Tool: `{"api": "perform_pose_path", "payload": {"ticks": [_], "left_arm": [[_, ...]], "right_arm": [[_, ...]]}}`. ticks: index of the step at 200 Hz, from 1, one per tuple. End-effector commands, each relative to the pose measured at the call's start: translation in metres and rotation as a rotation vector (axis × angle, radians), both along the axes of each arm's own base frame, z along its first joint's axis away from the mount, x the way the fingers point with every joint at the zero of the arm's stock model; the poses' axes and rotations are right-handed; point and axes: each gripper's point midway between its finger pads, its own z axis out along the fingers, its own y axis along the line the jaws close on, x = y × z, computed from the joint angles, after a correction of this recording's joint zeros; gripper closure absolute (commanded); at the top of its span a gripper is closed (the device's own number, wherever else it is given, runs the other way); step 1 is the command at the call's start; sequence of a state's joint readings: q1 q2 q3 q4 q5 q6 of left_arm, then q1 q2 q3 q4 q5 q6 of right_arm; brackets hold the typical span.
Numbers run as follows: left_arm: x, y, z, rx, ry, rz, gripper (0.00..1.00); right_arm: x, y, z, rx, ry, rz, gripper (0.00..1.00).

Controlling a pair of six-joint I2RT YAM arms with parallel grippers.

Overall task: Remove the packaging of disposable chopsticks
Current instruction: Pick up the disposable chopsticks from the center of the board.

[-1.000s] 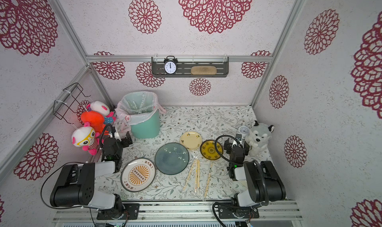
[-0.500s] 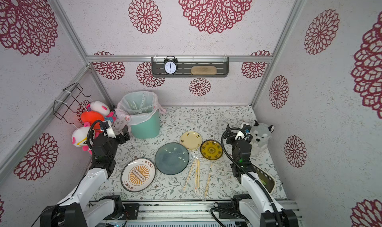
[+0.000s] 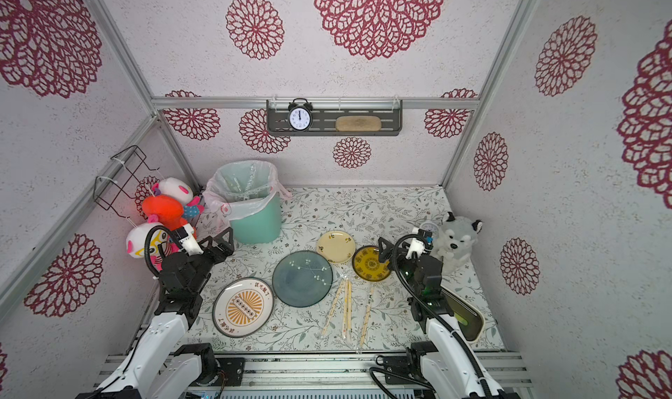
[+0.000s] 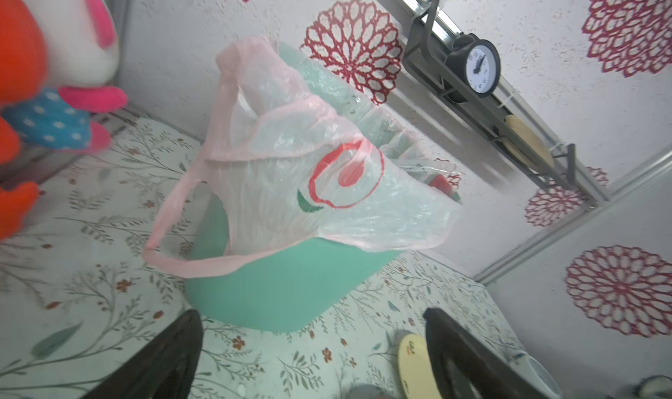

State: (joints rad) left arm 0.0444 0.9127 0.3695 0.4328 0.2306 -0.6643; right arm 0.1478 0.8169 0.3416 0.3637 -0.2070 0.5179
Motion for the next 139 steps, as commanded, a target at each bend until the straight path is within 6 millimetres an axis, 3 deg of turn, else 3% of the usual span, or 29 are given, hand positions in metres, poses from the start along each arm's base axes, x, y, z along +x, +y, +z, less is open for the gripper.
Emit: {"api": "perform_pose_path", "payload": {"ticks": [1, 24, 48, 94, 139], "left_arm": [[-0.003, -0.049, 0.025, -0.095, -0.075, -0.212, 0.02], [-0.008, -0.083, 0.018, 0.013, 0.004, -0.257, 0.02], [-0.024, -0.120, 0.015, 0.072, 0.027, -0.367, 0.02], [-0.071, -0.187, 0.004, 0.085, 0.069, -0.612, 0.02], [-0.091, -0.217, -0.011, 0.109, 0.115, -0.672, 0.02]], "right_arm": [[-0.012, 0.031, -0.006, 0.036, 0.099, 0.115, 0.01], [-0.021, 0.061, -0.018, -0.029, 0.175, 0.184, 0.01], [-0.034, 0.072, -0.036, -0.100, 0.292, 0.153, 0.01], [-0.066, 0.059, -0.086, -0.269, 0.516, 0.042, 0.01], [-0.080, 0.053, -0.127, -0.378, 0.717, 0.012, 0.03]]}}
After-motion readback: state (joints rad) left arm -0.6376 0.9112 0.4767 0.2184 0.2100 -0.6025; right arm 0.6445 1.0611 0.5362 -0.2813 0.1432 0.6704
